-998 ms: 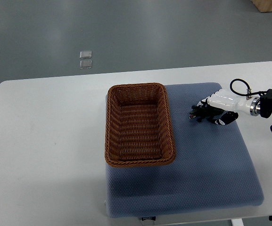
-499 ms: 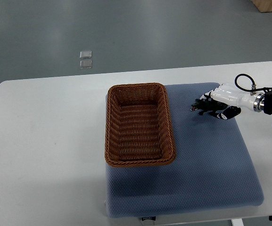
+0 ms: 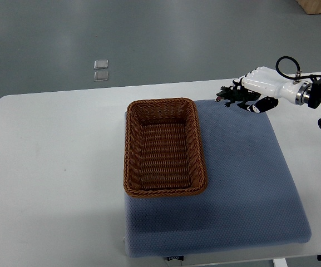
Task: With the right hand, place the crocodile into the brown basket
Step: 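Lift the crocodile with the right hand and carry it over the basket, then open the right hand to release the crocodile into the basket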
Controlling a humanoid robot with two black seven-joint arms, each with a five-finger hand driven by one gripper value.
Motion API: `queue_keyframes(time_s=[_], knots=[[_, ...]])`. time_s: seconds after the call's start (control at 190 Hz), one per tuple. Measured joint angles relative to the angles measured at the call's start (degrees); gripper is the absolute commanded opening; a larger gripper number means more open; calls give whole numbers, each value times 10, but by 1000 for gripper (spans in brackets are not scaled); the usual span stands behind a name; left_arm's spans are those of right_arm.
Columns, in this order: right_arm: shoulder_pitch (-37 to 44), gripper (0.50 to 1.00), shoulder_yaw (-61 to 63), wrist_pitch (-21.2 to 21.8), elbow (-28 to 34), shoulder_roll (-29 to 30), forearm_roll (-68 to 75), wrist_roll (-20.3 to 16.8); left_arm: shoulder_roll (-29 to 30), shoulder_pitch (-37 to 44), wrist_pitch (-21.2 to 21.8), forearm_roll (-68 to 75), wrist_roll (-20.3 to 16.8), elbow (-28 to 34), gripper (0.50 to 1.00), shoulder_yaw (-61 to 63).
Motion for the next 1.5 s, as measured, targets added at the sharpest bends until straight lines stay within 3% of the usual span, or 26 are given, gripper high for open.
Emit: queue_keyframes(time_s=[0.189, 0.678, 1.051, 1.088, 1.177, 1.266, 1.387, 1.498], knots=[[21, 500, -1, 3, 30, 15, -1, 23, 0, 0, 0, 0, 0, 0, 1000, 0], [16, 500, -14, -1, 41, 147, -12, 33, 0, 0, 0, 0, 0, 0, 1000, 0], [0, 500, -50, -9, 35, 166, -17, 31, 0, 0, 0, 0, 0, 0, 1000, 0], [-4, 541, -50, -14, 34, 167, -17, 31, 0, 0, 0, 0, 0, 0, 1000, 0], [-9, 709, -50, -29, 30, 170, -18, 30, 0, 0, 0, 0, 0, 0, 1000, 0], [-13, 795, -50, -39, 27, 171, -18, 29, 0, 0, 0, 0, 0, 0, 1000, 0], [-17, 856, -49, -50, 26, 171, -17, 29, 0, 0, 0, 0, 0, 0, 1000, 0], [-20, 868, -49, -54, 26, 171, -16, 29, 0, 0, 0, 0, 0, 0, 1000, 0]])
